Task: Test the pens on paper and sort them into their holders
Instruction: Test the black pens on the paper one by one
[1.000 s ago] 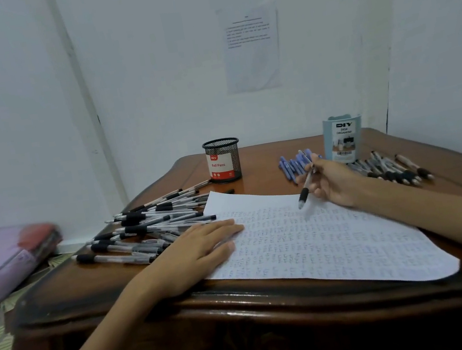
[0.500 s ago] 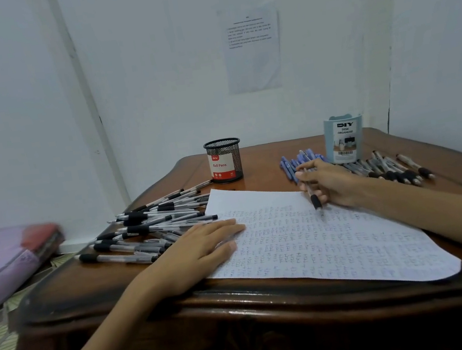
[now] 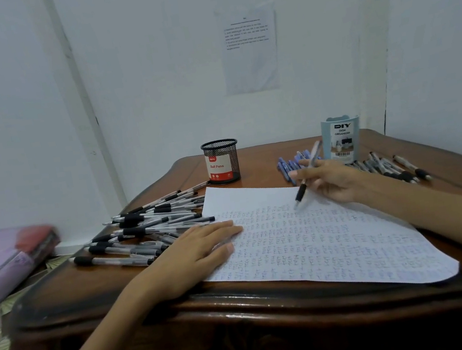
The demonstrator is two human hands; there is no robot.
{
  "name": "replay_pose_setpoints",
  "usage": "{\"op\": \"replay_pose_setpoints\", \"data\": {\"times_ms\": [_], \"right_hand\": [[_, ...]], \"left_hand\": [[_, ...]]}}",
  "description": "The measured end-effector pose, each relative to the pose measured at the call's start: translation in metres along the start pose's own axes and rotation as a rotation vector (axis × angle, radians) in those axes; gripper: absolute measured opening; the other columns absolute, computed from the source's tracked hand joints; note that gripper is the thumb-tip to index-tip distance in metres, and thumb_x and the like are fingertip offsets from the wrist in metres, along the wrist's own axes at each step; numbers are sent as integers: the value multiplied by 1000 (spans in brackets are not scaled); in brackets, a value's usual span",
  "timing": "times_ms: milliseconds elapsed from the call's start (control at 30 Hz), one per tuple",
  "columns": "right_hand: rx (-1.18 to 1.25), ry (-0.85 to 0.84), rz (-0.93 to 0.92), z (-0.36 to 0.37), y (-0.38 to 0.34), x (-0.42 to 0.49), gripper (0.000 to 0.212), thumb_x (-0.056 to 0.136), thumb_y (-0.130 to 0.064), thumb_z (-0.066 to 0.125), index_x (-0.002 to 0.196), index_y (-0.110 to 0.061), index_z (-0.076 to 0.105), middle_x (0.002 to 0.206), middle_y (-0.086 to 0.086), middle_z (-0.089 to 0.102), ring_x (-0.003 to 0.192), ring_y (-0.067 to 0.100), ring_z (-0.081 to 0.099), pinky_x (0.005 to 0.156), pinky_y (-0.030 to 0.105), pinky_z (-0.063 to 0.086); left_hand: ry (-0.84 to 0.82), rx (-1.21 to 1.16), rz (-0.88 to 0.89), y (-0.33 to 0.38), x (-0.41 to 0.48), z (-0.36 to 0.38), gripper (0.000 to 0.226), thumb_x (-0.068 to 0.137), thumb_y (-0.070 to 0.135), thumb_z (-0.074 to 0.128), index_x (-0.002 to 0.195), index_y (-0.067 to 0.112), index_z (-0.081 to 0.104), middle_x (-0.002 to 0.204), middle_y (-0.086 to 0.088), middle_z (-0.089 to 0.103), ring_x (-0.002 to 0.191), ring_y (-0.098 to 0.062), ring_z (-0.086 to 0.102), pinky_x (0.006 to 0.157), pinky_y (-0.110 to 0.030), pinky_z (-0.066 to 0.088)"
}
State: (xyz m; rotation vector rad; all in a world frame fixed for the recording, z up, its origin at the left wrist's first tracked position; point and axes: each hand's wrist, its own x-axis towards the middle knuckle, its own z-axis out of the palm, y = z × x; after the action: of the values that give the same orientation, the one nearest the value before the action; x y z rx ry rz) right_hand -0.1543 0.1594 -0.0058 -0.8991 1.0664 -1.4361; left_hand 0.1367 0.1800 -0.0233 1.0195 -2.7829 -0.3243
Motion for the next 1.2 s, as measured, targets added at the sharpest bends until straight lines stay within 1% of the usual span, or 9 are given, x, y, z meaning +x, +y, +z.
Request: {"op": "replay_pose_setpoints", "data": {"times_ms": [100, 200, 333, 400, 500, 567, 700, 933, 1200], "right_hand": [[137, 126, -40, -6, 1, 4, 16, 86, 8, 55, 79, -5, 49, 75, 13, 56, 34, 5, 46, 33, 12, 38], [19, 56, -57, -5, 3, 0, 15, 95, -12, 50, 82, -4, 54, 51, 5, 58, 38, 10, 56, 39, 21, 51], [-218, -217, 25, 5, 6, -4, 37, 99, -34, 38, 104, -8, 65, 87, 13, 72, 64, 21, 71, 46, 24, 55], [-276, -228, -2, 8, 8, -3, 35, 97, -33, 43, 101, -6, 66, 92, 16, 71, 62, 20, 70, 46, 23, 55], [-436, -113, -142, 9, 12, -3, 19, 85, -24, 63, 74, -9, 59, 61, 4, 61, 41, 9, 53, 37, 17, 44], [-534, -51, -200, 8, 15, -1, 28, 84, -26, 65, 66, -11, 50, 46, -2, 48, 34, 7, 40, 34, 16, 36], [-561, -94, -225, 9, 16, -2, 32, 88, -35, 58, 72, -7, 57, 54, 3, 53, 41, 10, 48, 38, 17, 41], [-710, -4, -297, 8, 19, 3, 44, 86, -18, 67, 54, -14, 36, 35, -6, 39, 31, 6, 33, 36, 17, 31], [-770, -55, -318, 8, 20, 3, 41, 86, -15, 66, 55, -12, 39, 37, -7, 46, 33, 3, 39, 37, 15, 34]], "left_hand": [[-5, -2, 0, -1, 0, 0, 44, 94, 49, 23, 138, 48, 19, 149, 25, 17, 131, 12, 11, 106, -13, 3], [-6, -12, 6, -3, 1, 1, 42, 92, 57, 18, 134, 52, 17, 149, 25, 18, 131, 12, 11, 106, -14, 3], [-2, -22, 2, -7, 3, 3, 44, 88, 61, 19, 131, 55, 18, 149, 24, 20, 132, 10, 13, 106, -16, 5], [7, -23, 14, -9, 3, 4, 45, 86, 60, 19, 130, 56, 18, 149, 25, 21, 132, 10, 13, 106, -16, 6], [9, -19, 16, -9, 3, 4, 46, 82, 65, 17, 128, 59, 16, 148, 28, 20, 132, 11, 14, 106, -16, 7], [8, -18, 16, -10, 4, 4, 52, 75, 73, 13, 125, 62, 16, 148, 28, 20, 133, 10, 14, 107, -17, 7], [6, -33, 7, -8, 3, 4, 47, 80, 68, 17, 127, 60, 16, 148, 27, 20, 134, 9, 13, 108, -18, 7], [-3, -25, 4, -5, 3, 2, 46, 81, 59, 18, 127, 58, 15, 148, 27, 19, 130, 12, 13, 105, -15, 6], [7, -27, 4, -5, 2, 2, 48, 81, 59, 18, 129, 56, 17, 148, 27, 19, 133, 8, 13, 107, -16, 7]]}}
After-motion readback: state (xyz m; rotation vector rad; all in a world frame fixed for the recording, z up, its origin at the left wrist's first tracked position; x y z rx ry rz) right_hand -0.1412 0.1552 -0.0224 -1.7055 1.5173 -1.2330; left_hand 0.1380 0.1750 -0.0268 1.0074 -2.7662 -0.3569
